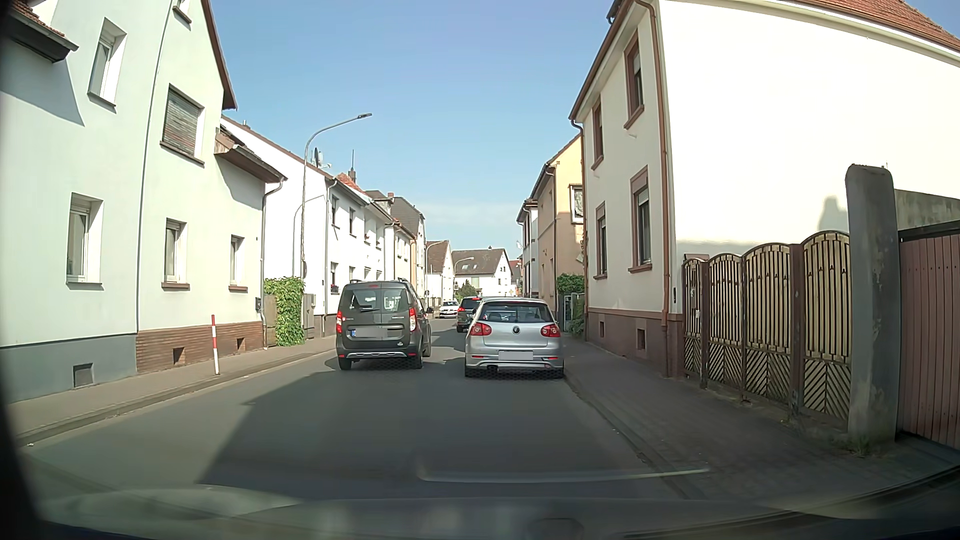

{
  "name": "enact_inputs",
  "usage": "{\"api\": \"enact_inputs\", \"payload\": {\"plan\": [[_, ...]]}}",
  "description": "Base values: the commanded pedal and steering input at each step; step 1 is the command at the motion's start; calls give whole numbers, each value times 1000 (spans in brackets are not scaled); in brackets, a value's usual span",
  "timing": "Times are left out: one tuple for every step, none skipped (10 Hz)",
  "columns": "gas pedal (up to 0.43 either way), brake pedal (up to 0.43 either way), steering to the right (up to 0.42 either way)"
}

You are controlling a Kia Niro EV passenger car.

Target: Follow the waypoints while adhering to traffic rules and regulations

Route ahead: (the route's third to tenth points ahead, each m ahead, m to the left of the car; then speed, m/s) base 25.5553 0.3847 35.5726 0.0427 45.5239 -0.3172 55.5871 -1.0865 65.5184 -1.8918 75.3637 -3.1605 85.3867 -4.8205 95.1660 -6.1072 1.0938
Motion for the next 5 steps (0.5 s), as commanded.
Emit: {"api": "enact_inputs", "payload": {"plan": [[0,177,-17],[0,177,-22],[0,177,-26],[0,177,-25],[0,177,-20]]}}
